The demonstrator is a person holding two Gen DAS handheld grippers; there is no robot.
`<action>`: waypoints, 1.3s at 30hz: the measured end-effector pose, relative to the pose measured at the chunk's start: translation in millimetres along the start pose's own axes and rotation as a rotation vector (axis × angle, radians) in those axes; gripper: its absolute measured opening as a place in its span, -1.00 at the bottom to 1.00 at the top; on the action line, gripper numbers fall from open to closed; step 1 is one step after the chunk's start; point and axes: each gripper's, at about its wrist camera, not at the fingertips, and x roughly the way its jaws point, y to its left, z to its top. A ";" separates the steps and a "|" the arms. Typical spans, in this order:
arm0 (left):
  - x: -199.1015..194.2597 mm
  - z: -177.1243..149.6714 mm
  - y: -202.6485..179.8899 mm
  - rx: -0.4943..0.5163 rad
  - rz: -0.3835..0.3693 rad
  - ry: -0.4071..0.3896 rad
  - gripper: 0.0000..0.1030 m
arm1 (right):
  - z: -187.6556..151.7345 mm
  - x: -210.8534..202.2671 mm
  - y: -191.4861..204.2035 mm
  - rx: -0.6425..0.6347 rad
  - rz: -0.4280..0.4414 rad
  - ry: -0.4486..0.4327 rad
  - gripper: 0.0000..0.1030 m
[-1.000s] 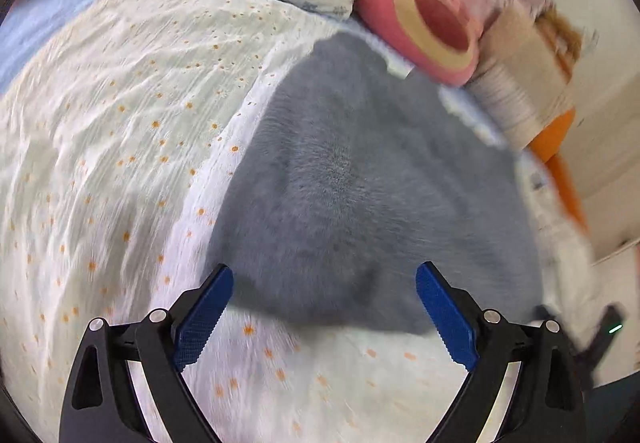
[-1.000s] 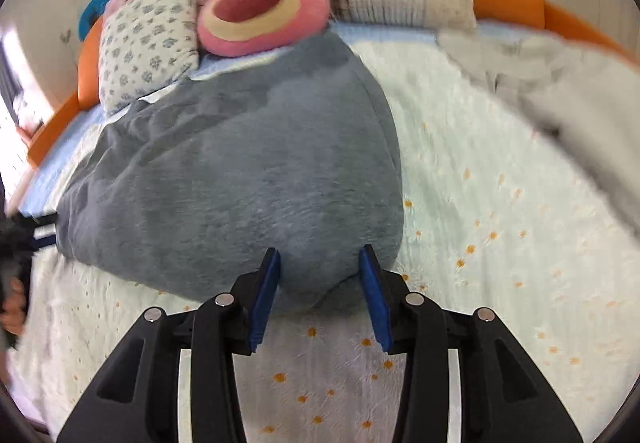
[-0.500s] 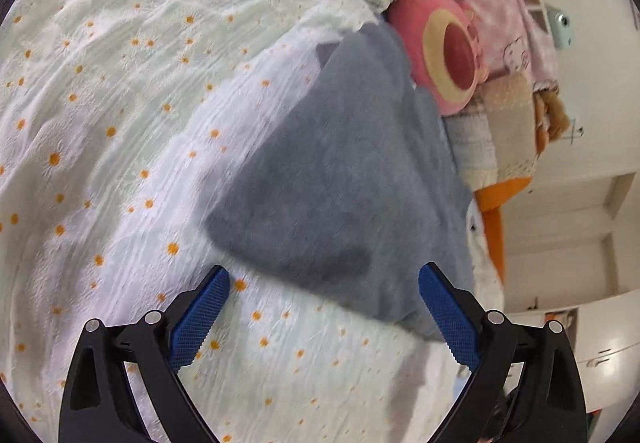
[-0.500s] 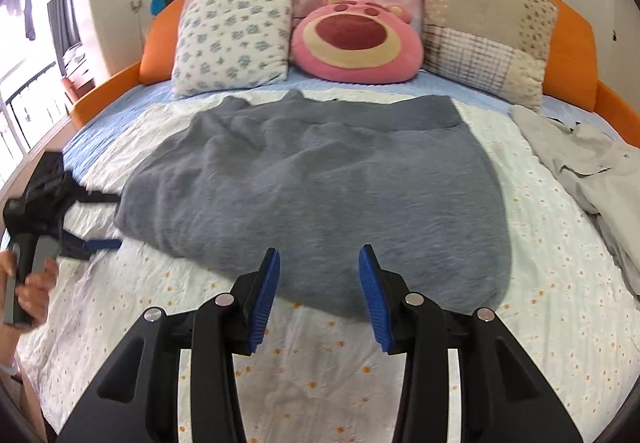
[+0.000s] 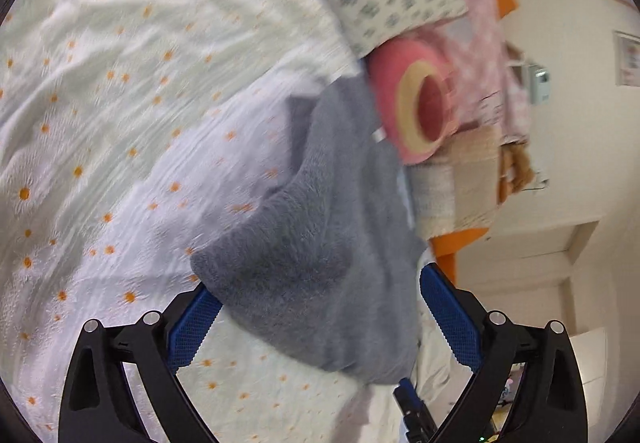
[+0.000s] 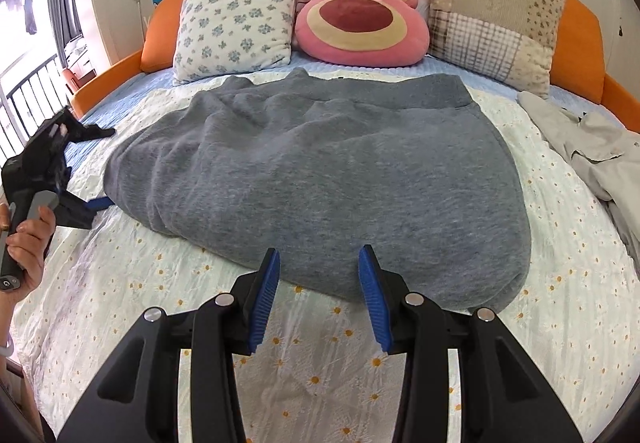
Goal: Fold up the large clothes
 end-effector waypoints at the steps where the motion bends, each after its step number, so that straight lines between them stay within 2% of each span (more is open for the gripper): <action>1: 0.1 -2.8 -2.2 0.019 0.006 -0.011 0.89 | 0.0 0.0 -2.2 0.006 0.002 -0.003 -0.19; 3: 13.9 -10.5 0.7 0.048 0.079 0.025 0.89 | 0.6 0.7 -6.1 0.024 0.011 -0.010 -0.19; 4: 23.6 -15.6 9.6 0.028 0.088 0.060 0.88 | 0.6 0.5 -7.1 0.030 0.015 -0.015 -0.19; 7: 21.6 -21.6 8.7 0.065 0.093 0.025 0.88 | 1.7 -3.4 -9.7 0.061 0.041 -0.060 -0.18; 12: 28.4 -7.7 -4.6 0.032 0.074 0.013 0.85 | 15.2 -1.6 1.0 0.077 0.084 -0.105 -0.18; 13: 28.1 -5.3 -7.7 0.038 0.082 0.007 0.60 | 18.0 -1.2 4.0 0.077 0.090 -0.114 -0.18; 14: 31.1 -2.5 -12.9 0.051 0.106 0.012 0.23 | 21.4 -0.7 7.8 0.077 0.094 -0.121 -0.12; 15: 33.1 -1.4 -14.0 0.058 0.123 0.021 0.10 | 25.4 0.4 11.6 0.081 0.098 -0.133 0.14; 16: 34.9 -0.8 -14.5 0.065 0.137 0.033 -0.03 | 27.7 1.0 14.0 0.083 0.097 -0.144 0.29; 17: 35.7 -0.8 -15.8 0.079 0.148 0.042 -0.17 | 29.9 1.5 16.8 0.085 0.089 -0.159 0.39; 19: 34.3 -0.1 -17.8 0.104 0.164 0.052 -0.29 | 34.7 4.3 21.3 0.093 0.077 -0.175 0.39; 21: 32.5 2.1 -21.2 0.115 0.178 0.059 -0.35 | 36.7 5.7 22.6 0.109 0.047 -0.198 0.35; 22: 31.8 3.3 -26.5 0.131 0.190 0.065 -0.37 | 37.0 6.2 23.6 0.110 0.013 -0.212 0.23; 23: 30.5 4.2 -31.6 0.148 0.200 0.067 -0.39 | 36.1 8.4 24.7 0.107 -0.017 -0.216 -0.28; 24: 28.5 5.5 -41.4 0.177 0.210 0.065 -0.39 | 34.5 13.2 24.4 0.105 -0.033 -0.207 -0.56; 26: 26.0 6.8 -60.7 0.223 0.226 0.065 -0.40 | 28.8 24.2 25.0 0.103 -0.055 -0.181 -0.73; 29: 24.4 6.0 -97.7 0.313 0.255 0.076 -0.41 | 16.6 42.6 24.8 0.111 -0.043 -0.130 -0.78; 35: 37.8 -8.8 -175.0 0.462 0.307 0.109 -0.42 | -3.1 44.4 27.5 0.148 -0.005 -0.127 -0.83; 37: 45.2 -18.2 -198.6 0.505 0.327 0.111 -0.42 | -5.0 37.0 29.8 0.145 -0.015 -0.162 -0.83; 39: 50.2 -28.4 -217.0 0.548 0.347 0.099 -0.42 | -2.7 20.3 33.3 0.138 0.001 -0.239 -0.83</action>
